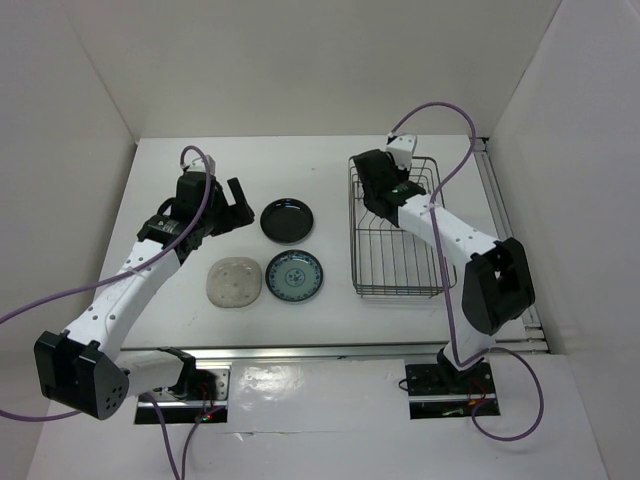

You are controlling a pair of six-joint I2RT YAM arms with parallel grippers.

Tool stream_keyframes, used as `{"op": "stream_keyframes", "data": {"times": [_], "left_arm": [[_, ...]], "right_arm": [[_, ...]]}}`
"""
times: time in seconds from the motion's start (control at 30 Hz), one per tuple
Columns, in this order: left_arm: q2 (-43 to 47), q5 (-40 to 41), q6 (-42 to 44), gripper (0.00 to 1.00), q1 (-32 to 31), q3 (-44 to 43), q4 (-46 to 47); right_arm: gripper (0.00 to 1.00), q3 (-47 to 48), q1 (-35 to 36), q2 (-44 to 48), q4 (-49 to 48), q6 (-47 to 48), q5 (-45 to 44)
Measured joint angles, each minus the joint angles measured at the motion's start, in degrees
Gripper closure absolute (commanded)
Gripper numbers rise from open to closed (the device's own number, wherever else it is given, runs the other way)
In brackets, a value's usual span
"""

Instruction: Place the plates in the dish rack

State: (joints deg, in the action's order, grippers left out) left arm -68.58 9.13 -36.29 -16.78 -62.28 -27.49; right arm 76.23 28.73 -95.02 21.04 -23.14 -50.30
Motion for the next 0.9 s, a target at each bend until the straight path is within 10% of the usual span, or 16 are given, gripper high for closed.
{"op": "stream_keyframes", "data": {"times": [0.3,0.53,0.63,0.9], "left_arm": [[0.0,0.0,0.0,0.0,0.0,0.0,0.0],[0.0,0.0,0.0,0.0,0.0,0.0,0.0],[0.0,-0.2,0.0,0.0,0.0,0.0,0.0],[-3.0,-0.6,0.0,0.0,0.0,-0.2,0.0]], "right_arm": [[0.92,0.0,1.4,-1.7,0.0,-0.8,0.1],[0.66,0.0,2.4,-3.2,0.0,-1.8,0.0],[0.34,0.0,2.4,-4.2,0.1,-2.3,0.0],[0.08,0.6,2.4,-5.1,1.2,-3.0,-0.6]]}}
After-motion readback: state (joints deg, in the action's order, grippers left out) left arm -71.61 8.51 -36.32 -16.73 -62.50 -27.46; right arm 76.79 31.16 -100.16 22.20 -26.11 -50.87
